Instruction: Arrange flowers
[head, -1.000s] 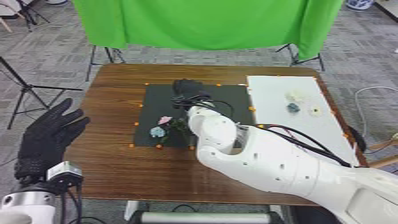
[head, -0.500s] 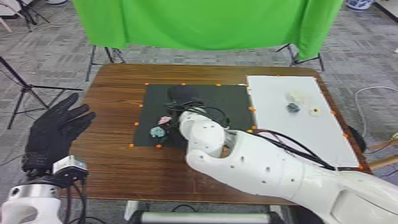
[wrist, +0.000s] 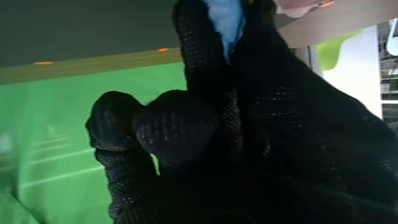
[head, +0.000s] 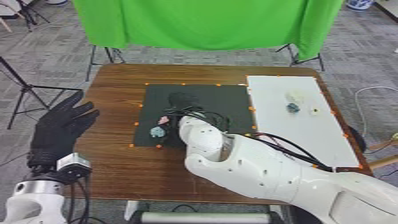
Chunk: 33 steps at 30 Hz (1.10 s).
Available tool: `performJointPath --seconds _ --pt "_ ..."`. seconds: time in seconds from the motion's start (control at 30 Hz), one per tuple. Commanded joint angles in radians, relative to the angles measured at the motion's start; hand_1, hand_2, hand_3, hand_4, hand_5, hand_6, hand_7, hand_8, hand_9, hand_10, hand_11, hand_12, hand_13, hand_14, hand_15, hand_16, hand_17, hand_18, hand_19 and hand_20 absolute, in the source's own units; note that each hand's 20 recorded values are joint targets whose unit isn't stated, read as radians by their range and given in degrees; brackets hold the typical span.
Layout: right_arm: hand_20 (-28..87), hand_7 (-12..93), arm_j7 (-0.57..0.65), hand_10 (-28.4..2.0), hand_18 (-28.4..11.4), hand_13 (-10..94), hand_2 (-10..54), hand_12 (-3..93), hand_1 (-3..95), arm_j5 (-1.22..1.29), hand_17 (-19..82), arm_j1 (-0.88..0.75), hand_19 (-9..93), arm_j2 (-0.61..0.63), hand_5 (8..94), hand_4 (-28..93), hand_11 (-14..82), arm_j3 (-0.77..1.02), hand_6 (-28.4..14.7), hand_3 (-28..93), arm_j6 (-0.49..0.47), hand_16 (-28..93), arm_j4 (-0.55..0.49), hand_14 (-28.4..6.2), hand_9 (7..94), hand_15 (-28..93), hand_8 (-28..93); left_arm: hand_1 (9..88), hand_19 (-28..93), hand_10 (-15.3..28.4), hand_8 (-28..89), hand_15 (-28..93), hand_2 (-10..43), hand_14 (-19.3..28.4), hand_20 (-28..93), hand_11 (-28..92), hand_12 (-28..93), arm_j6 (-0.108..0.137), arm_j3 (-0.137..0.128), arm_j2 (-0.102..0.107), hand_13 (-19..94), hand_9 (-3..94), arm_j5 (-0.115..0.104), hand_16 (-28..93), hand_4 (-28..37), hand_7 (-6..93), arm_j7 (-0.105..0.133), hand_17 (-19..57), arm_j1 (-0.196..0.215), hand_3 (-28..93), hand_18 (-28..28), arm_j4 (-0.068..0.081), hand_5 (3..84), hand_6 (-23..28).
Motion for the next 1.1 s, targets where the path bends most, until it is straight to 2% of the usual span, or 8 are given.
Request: performJointPath --seconds 0.03,0.17,0.4,0.47,0.57,0.9,0.97,1.1 --pt "52 32 0.028 -8.6 -25.6 82 -9.5 35.2 49.1 -0.020 43 0.022 93 -0.016 75.6 -28 14.3 -0.003 -2.5 83 -0.049 19 0.001 -4.9 90.2 75 -1 25.2 60 20.3 -10 49 5.4 27.0 -5 27 9 -0.014 0.004 0.005 27 36.6 0.008 -10 -18.1 13.1 -0.015 -8.5 -0.006 82 24.2 0.006 38.7 10.4" --pt "52 32 0.031 -9.1 -25.4 80 -9.5 35.4 47.9 -0.024 41 0.013 93 -0.017 73.0 -28 16.8 0.007 -3.4 82 -0.084 18 0.000 -5.7 87.3 77 -2 25.2 60 20.4 -10 49 5.5 27.1 -5 27 9 -0.017 0.002 0.003 27 36.6 0.009 -10 -18.1 13.1 -0.015 -8.5 -0.002 82 24.1 0.005 38.7 10.4" --pt "53 28 0.048 -10.9 -25.1 75 -9.5 31.2 45.1 -0.012 40 0.007 93 -0.020 68.4 -28 27.7 0.018 -4.2 82 -0.120 16 0.004 -7.7 78.4 81 -4 25.2 60 20.3 -9 50 5.3 27.1 -5 27 9 -0.027 0.003 0.001 27 36.6 0.012 -10 -17.9 13.1 -0.025 -8.5 -0.013 82 24.1 0.009 38.7 10.4" --pt "53 27 0.044 -12.0 -25.1 74 -9.5 28.4 43.9 -0.021 39 0.000 93 -0.021 67.2 -28 31.9 0.027 -4.0 83 -0.125 15 0.004 -8.0 75.8 82 -8 25.3 60 20.3 -9 50 5.3 27.1 -5 27 9 -0.022 0.004 0.001 27 36.6 0.010 -10 -17.9 13.1 -0.026 -8.5 -0.011 82 24.1 0.008 38.8 10.4" --pt "53 27 0.053 -13.8 -25.1 73 -9.5 24.6 41.6 -0.013 39 0.007 93 -0.019 66.3 -28 36.8 0.018 -4.3 84 -0.116 15 0.001 -8.7 72.5 83 -16 25.3 60 20.2 -9 49 5.2 27.1 -5 27 9 -0.028 0.003 0.000 27 36.6 0.013 -10 -18.0 13.1 -0.034 -8.5 -0.013 82 24.1 0.009 38.8 10.4" --pt "53 25 0.053 -17.4 -25.3 71 -9.5 18.7 38.1 -0.028 38 0.019 93 -0.014 63.8 -28 43.7 0.024 -5.9 88 -0.117 14 -0.021 -9.7 67.4 84 -15 25.3 60 20.3 -9 50 5.2 27.1 -5 27 9 -0.022 -0.003 0.002 27 36.6 0.013 -10 -18.1 13.0 -0.039 -8.5 0.002 82 24.1 0.002 38.8 10.4" --pt "53 25 0.043 -17.7 -25.4 70 -9.5 17.6 37.9 -0.008 38 0.027 93 -0.010 63.4 -28 44.5 0.024 -6.3 88 -0.107 14 -0.029 -9.9 66.4 84 -16 25.3 60 20.3 -9 50 5.3 27.1 -5 27 9 -0.022 -0.004 0.001 27 36.6 0.014 -10 -18.1 13.0 -0.045 -8.5 0.002 82 24.1 0.001 38.8 10.4" --pt "53 25 0.033 -17.7 -25.1 69 -9.5 17.0 38.5 -0.021 38 0.034 93 -0.014 62.6 -28 45.0 0.028 -6.5 89 -0.101 14 -0.033 -10.0 65.1 85 -16 25.8 60 20.3 -9 50 6.0 27.1 -5 27 9 -0.020 -0.004 0.001 27 36.7 0.013 -10 -18.0 13.2 -0.040 -8.5 0.007 83 24.2 0.001 38.8 10.3"
